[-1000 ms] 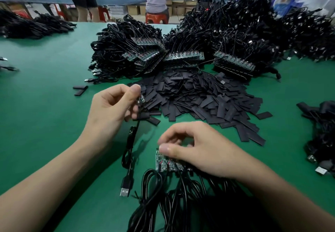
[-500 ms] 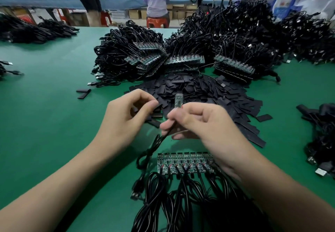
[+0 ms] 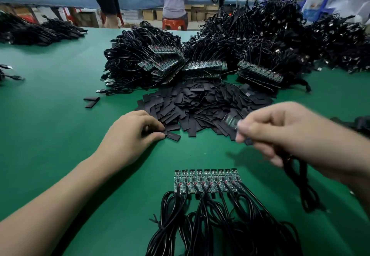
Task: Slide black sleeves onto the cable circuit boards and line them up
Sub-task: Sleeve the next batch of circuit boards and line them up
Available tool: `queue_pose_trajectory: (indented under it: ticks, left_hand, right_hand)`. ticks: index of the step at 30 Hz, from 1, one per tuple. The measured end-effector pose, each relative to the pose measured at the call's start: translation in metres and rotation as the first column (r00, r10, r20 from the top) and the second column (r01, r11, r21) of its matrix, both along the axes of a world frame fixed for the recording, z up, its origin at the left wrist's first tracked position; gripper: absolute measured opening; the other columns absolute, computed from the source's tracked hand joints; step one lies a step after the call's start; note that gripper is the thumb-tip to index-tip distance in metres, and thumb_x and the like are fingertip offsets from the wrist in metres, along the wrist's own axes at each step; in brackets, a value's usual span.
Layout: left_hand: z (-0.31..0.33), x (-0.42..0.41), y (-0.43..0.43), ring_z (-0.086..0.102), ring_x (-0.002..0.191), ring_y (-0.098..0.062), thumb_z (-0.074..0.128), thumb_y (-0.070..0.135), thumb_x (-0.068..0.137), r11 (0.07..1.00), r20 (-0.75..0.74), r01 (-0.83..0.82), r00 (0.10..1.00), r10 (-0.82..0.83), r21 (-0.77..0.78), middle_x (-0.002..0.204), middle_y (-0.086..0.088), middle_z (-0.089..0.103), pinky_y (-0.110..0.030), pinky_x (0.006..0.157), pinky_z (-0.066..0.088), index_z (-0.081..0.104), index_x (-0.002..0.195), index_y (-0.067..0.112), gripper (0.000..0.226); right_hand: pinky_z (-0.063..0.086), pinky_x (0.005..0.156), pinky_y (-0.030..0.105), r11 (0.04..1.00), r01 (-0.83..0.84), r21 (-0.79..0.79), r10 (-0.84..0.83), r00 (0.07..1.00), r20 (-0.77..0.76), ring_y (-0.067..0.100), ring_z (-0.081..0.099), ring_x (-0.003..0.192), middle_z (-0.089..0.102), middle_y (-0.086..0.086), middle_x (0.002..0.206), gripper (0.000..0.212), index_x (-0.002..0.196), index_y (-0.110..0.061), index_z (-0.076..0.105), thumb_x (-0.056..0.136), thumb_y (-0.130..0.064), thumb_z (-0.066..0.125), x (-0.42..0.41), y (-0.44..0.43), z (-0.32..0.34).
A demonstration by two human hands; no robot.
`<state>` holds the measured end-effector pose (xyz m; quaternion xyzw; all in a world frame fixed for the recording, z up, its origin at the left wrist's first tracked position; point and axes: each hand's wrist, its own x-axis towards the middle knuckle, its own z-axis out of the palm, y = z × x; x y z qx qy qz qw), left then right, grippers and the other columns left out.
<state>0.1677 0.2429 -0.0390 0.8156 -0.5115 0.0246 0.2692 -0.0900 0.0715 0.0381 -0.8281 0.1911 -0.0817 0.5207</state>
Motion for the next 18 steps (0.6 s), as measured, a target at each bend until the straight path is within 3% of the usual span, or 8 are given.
queue_pose_trajectory:
  ticks: [2, 6, 10, 18]
  left_hand:
    - [-0.001, 0.000, -0.001, 0.063, 0.089, -0.012, 0.081, 0.035, 0.083, 1.000, -0.059, 0.000, 0.998, -0.001, -0.018, 0.094, 0.011, 0.066, -0.040, 0.088, 0.055, 0.079, 0.097, 0.028, 0.016]
    - [0.003, -0.007, 0.001, 0.065, 0.086, -0.007, 0.083, 0.032, 0.081, 0.990, -0.078, 0.085, 0.993, -0.094, -0.109, 0.093, 0.010, 0.069, -0.034, 0.084, 0.055, 0.079, 0.094, 0.023, 0.017]
    - [0.011, -0.033, 0.001, 0.067, 0.085, -0.012, 0.081, 0.032, 0.079, 0.925, -0.139, 0.250, 0.944, -0.298, -0.285, 0.092, 0.011, 0.073, -0.020, 0.078, 0.051, 0.080, 0.094, 0.022, 0.018]
    - [0.005, -0.052, -0.005, 0.071, 0.085, -0.016, 0.081, 0.026, 0.078, 0.855, -0.198, 0.344, 0.875, -0.442, -0.389, 0.092, 0.006, 0.074, -0.024, 0.081, 0.055, 0.079, 0.093, 0.016, 0.018]
  right_hand:
    - [0.040, 0.049, 0.018, 0.997, 0.017, -0.072, -0.025, 0.993, -0.112, 0.012, 0.050, 0.044, 0.056, -0.003, 0.053, 0.035, 0.084, -0.026, 0.076, 0.083, -0.059, 0.063, 0.006, 0.008, -0.015]
    - [0.038, 0.057, 0.030, 0.969, 0.103, -0.223, -0.121, 0.990, -0.070, 0.010, 0.046, 0.049, 0.050, -0.007, 0.053, 0.027, 0.081, -0.035, 0.072, 0.095, -0.049, 0.055, 0.018, 0.019, -0.043]
    - [0.033, 0.059, 0.032, 0.978, 0.123, -0.171, -0.125, 0.992, -0.001, 0.009, 0.039, 0.052, 0.045, -0.009, 0.055, 0.027, 0.082, -0.032, 0.071, 0.096, -0.047, 0.053, 0.019, 0.027, -0.055]
    - [0.028, 0.060, 0.036, 0.989, 0.116, -0.093, -0.113, 0.993, 0.045, 0.018, 0.034, 0.056, 0.039, -0.005, 0.058, 0.029, 0.080, -0.026, 0.069, 0.101, -0.041, 0.055, 0.018, 0.027, -0.063]
